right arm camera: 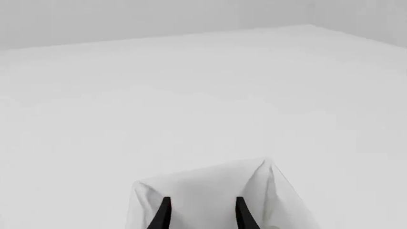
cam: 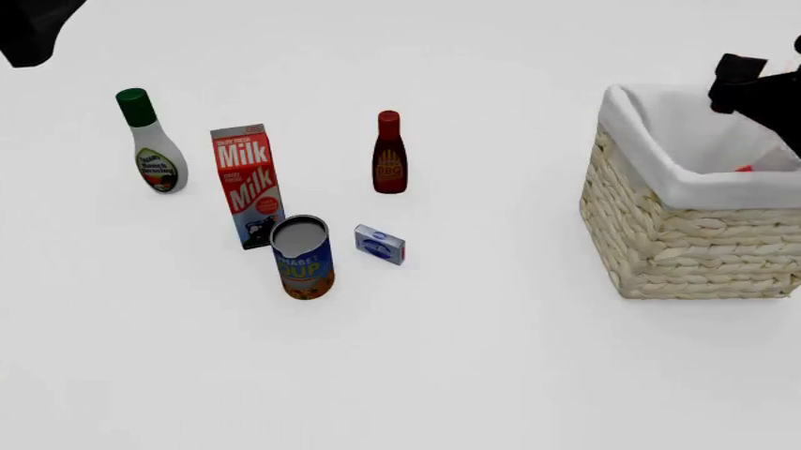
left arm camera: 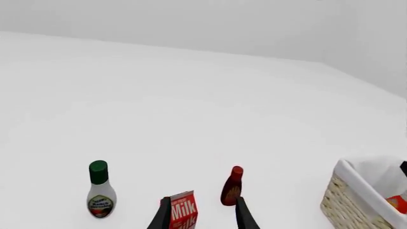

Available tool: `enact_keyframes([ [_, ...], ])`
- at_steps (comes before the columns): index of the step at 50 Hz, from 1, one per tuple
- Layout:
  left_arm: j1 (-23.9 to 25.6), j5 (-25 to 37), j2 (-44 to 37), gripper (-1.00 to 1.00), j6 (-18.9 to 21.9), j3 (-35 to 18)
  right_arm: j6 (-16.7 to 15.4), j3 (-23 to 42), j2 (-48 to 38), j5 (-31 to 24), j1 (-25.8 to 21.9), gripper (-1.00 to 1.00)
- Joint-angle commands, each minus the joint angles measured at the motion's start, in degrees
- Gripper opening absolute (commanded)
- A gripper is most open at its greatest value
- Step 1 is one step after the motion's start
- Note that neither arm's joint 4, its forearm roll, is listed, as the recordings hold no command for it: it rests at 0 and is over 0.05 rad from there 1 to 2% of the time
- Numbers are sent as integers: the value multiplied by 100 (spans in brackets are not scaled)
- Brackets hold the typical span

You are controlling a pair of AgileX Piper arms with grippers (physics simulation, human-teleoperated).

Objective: Pick the ketchup and place it in the basket.

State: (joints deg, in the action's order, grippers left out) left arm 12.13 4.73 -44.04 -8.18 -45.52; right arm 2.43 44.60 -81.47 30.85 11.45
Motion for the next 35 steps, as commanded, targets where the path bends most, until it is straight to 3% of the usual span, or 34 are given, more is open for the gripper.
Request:
enact_keyframes([
  [1, 29, -30, -8, 100, -31, 5, -13, -13, 824, -380, -185, 100],
  [21, 10, -192, 71, 100, -80, 200, -262, -298, 2292, -1003, -606, 100],
  [35, 76, -455, 83, 100, -146, 361, -468, -1006, 3535, -1273, -1002, 100],
])
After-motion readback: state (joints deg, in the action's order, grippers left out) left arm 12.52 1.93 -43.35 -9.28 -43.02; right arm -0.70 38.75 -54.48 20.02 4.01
